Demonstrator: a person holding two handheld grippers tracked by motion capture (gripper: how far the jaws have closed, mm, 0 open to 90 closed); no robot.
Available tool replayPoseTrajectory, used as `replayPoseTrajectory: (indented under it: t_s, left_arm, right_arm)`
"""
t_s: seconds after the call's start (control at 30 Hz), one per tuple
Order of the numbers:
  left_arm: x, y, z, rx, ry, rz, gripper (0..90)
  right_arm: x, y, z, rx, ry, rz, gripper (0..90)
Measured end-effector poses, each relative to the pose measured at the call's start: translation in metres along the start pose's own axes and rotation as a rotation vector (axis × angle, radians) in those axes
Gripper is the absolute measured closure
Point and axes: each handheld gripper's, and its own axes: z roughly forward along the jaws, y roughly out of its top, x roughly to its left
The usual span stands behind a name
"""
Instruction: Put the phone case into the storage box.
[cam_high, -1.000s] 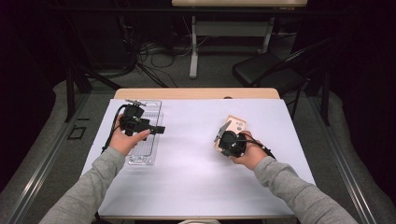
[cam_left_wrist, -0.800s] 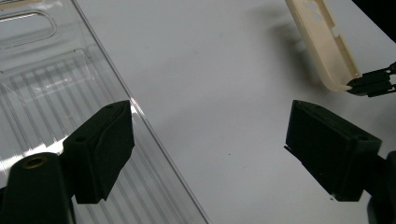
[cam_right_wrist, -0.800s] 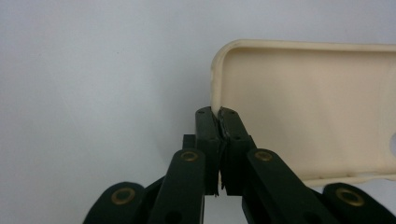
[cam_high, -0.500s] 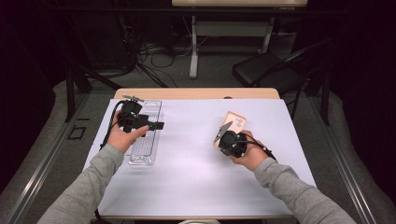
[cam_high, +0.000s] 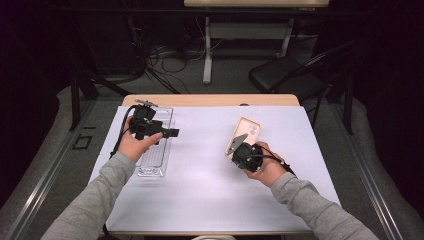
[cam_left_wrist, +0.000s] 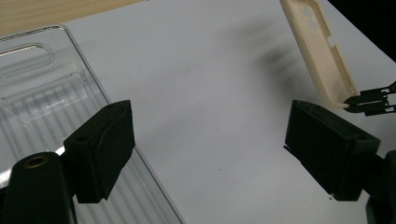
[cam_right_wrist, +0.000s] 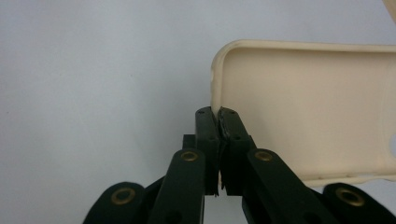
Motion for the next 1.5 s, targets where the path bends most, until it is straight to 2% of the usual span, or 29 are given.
replayPoseTrajectory:
  t_s: [0.23,0.63,0.67,0.83,1.0,1.03,1.17,1.4,1.5]
  left_arm:
    - [-0.005,0.006,0.006,-0.006,-0.015,0.003,16.0]
    - [-0.015,0.017,0.018,-0.004,-0.037,0.007,15.9]
    - [-0.015,0.017,0.018,-0.004,-0.037,0.007,15.9]
    - [-0.018,0.021,0.022,-0.007,-0.051,0.013,16.2]
    - [-0.021,0.024,0.026,-0.012,-0.074,0.014,20.6]
    - [-0.021,0.025,0.027,-0.009,-0.082,0.009,21.5]
    - [-0.022,0.026,0.029,-0.016,-0.093,0.011,24.2]
    - [-0.023,0.028,0.036,-0.005,-0.110,0.001,25.6]
    - [-0.023,0.029,0.039,0.016,-0.111,0.001,25.6]
  right_arm:
    - [0.005,0.002,0.000,-0.001,-0.018,-0.024,88.3]
    - [0.013,0.012,0.000,-0.035,-0.023,-0.051,88.3]
    - [0.013,0.012,0.000,-0.040,-0.020,-0.064,88.3]
    - [0.016,0.016,0.000,-0.052,-0.021,-0.060,88.3]
    - [0.020,0.019,0.000,-0.055,-0.036,-0.085,88.3]
    - [0.021,0.019,0.001,-0.062,-0.042,-0.103,88.3]
    - [0.023,0.020,0.001,-0.058,-0.051,-0.110,88.3]
    - [0.025,0.021,0.002,-0.076,-0.054,-0.116,88.3]
    - [0.027,0.022,0.003,-0.076,-0.059,-0.122,88.3]
